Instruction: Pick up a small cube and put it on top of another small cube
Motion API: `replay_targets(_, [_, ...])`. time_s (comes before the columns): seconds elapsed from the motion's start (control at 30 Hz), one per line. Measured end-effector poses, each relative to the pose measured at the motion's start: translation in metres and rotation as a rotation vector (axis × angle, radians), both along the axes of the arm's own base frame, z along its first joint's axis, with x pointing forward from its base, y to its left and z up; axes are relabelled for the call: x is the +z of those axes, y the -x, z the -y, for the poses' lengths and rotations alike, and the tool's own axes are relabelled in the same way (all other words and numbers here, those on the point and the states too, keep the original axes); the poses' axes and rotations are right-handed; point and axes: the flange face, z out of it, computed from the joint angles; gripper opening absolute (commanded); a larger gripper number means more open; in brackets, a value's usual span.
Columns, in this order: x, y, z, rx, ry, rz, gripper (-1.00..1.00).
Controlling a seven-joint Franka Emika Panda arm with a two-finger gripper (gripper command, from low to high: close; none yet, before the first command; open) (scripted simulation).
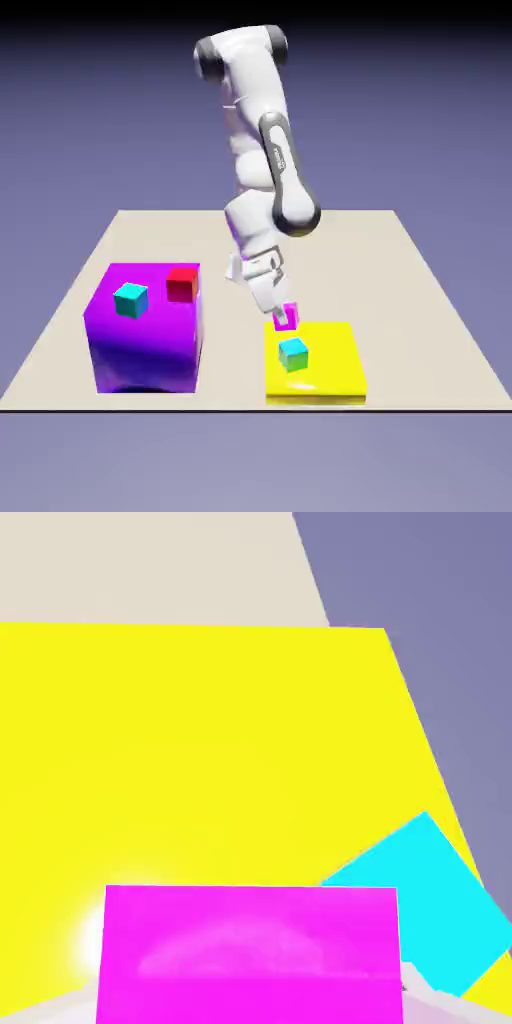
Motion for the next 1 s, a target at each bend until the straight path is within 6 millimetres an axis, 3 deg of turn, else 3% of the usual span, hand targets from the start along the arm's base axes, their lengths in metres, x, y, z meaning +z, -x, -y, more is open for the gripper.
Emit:
replay_targets(0.27, [0.036,-0.056,-0.012,0.198,0.053,-0.065,-1.0])
replay_targets(0.57, [0.065,-0.081,-0.018,0.327,0.266,-0.306,-1.0])
replay_targets(0.67, [0.053,-0.082,-0.022,0.329,0.268,-0.301,-1.0])
replay_targets(0.87, [0.004,-0.08,-0.029,0.328,0.267,-0.304,-1.0])
replay_targets(0.9, [-0.004,-0.079,-0.029,0.327,0.266,-0.307,1.0])
replay_targets(0.97, [-0.004,-0.079,-0.029,0.327,0.265,-0.305,1.0])
replay_targets(1.0, [0.006,-0.08,-0.029,0.328,0.266,-0.302,1.0])
